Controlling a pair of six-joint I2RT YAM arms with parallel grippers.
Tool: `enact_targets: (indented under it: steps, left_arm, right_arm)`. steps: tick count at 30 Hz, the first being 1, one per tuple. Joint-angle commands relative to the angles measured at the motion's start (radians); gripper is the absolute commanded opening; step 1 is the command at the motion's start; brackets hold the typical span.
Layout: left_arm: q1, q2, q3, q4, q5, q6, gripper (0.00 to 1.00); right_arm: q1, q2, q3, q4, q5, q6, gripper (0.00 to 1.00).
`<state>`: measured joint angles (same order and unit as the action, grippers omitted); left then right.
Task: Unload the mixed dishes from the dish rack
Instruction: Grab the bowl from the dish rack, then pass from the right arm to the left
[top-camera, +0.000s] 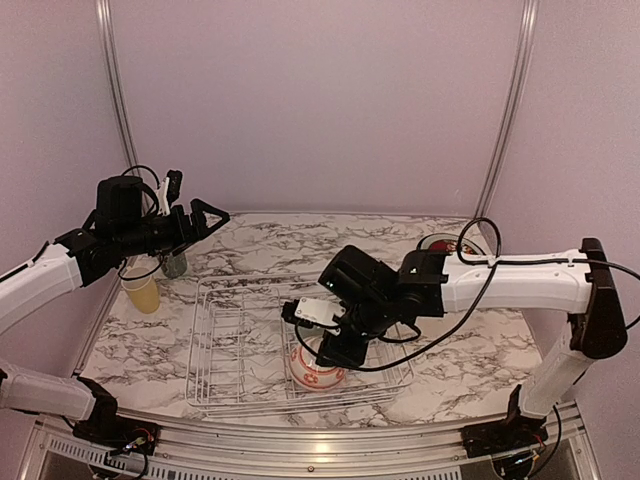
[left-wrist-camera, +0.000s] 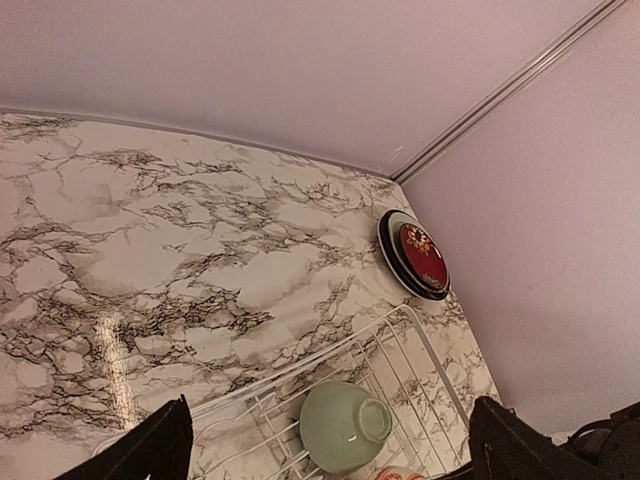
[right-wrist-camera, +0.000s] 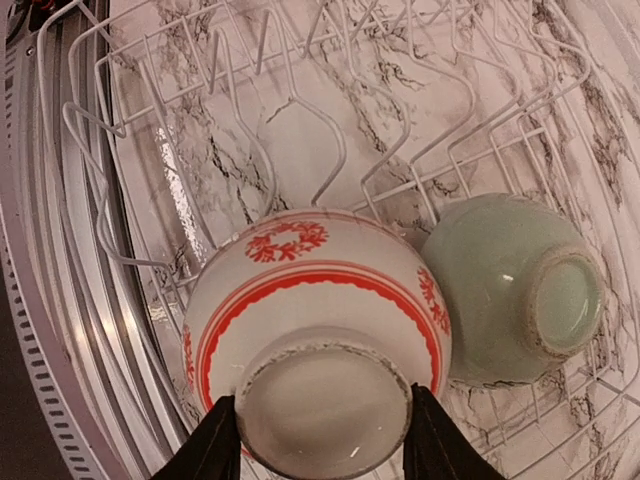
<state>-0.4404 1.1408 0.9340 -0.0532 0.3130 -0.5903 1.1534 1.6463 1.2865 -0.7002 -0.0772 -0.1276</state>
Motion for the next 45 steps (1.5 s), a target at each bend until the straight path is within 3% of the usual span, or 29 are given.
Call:
enact_targets:
  steps: [1, 9, 13, 24, 36, 45]
  left_arm:
    - [-0.005, 0.001, 0.014, -0.004, 0.004, 0.012, 0.99]
    - [-0.007, 0.006, 0.017, 0.006, 0.019, -0.009, 0.99]
    - [-0.012, 0.008, 0.013, 0.029, 0.038, -0.036, 0.99]
    - [-0.110, 0.062, -0.003, 0.218, 0.135, -0.175, 0.99]
    - [-0.243, 0.168, -0.001, 0.443, 0.215, -0.309, 0.94]
    - [-0.281, 0.239, 0.005, 0.581, 0.263, -0.395, 0.77]
  right_arm:
    - [-0.013, -0.082, -0.016, 0.102, -0.019, 0.033, 0.09]
    - [-0.117, -0.208, -0.105, 0.359, -0.172, 0.179, 0.09]
    - [-0.152, -0.239, -0.136, 0.480, -0.174, 0.268, 0.08]
    - [-0.304, -0.273, -0.245, 0.907, -0.235, 0.519, 0.06]
    - [-0.311, -0.212, -0.226, 1.078, -0.223, 0.587, 0.05]
    - [-0.313, -0.185, -0.239, 1.157, -0.252, 0.622, 0.05]
